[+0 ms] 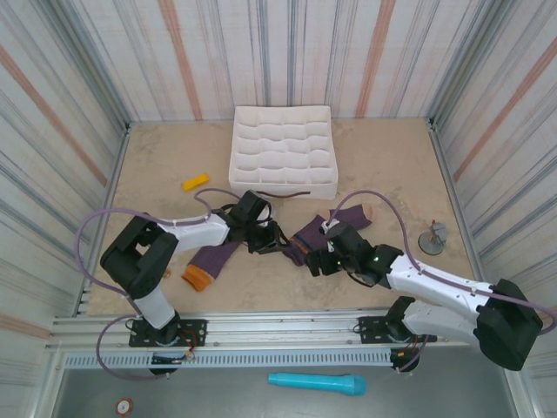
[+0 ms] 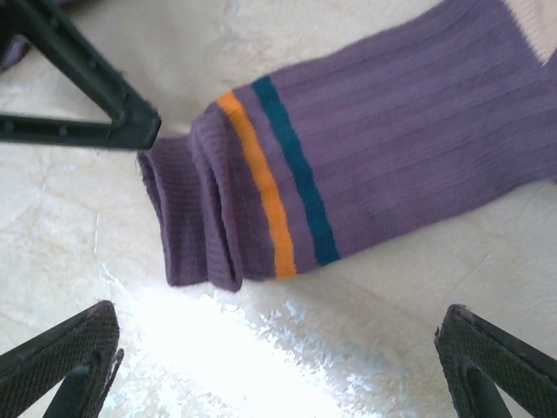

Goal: Roll the socks

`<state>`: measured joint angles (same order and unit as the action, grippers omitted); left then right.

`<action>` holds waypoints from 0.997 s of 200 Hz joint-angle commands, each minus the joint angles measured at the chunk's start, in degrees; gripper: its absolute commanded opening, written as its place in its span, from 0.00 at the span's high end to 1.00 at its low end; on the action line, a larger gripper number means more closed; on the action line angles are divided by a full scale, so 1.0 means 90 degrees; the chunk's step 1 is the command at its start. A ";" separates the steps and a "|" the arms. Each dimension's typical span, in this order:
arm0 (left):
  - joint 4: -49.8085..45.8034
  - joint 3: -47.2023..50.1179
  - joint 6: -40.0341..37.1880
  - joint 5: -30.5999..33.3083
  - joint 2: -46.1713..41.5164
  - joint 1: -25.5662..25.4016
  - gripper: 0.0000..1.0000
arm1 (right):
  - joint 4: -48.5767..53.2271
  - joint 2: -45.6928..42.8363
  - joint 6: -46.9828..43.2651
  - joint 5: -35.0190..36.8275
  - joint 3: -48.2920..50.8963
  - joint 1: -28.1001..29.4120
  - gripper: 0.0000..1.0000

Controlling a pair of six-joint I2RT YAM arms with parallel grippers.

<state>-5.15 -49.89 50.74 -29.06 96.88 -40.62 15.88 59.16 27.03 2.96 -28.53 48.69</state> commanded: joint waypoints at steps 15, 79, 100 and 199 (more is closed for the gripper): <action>0.0002 -0.0043 0.0098 -0.0100 0.0137 -0.0037 0.54 | -0.0209 -0.0084 0.0142 -0.0157 0.0130 0.0110 0.04; -0.0072 -0.0348 0.0333 -0.0153 0.0460 -0.0093 0.63 | -0.0550 0.0255 0.0130 0.0200 0.0152 0.0275 0.05; -0.0111 -0.0370 0.0356 -0.0134 0.0546 -0.0134 0.68 | -0.0685 0.0399 0.0091 0.0266 0.0167 0.0325 0.06; 0.0091 -0.0023 0.0752 -0.0133 0.0320 -0.0262 0.96 | -0.1033 0.1308 -0.0430 -0.0114 -0.0139 0.0741 0.21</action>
<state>-4.12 -51.81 56.05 -29.63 101.43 -42.15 7.20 68.97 25.10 2.55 -27.99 54.17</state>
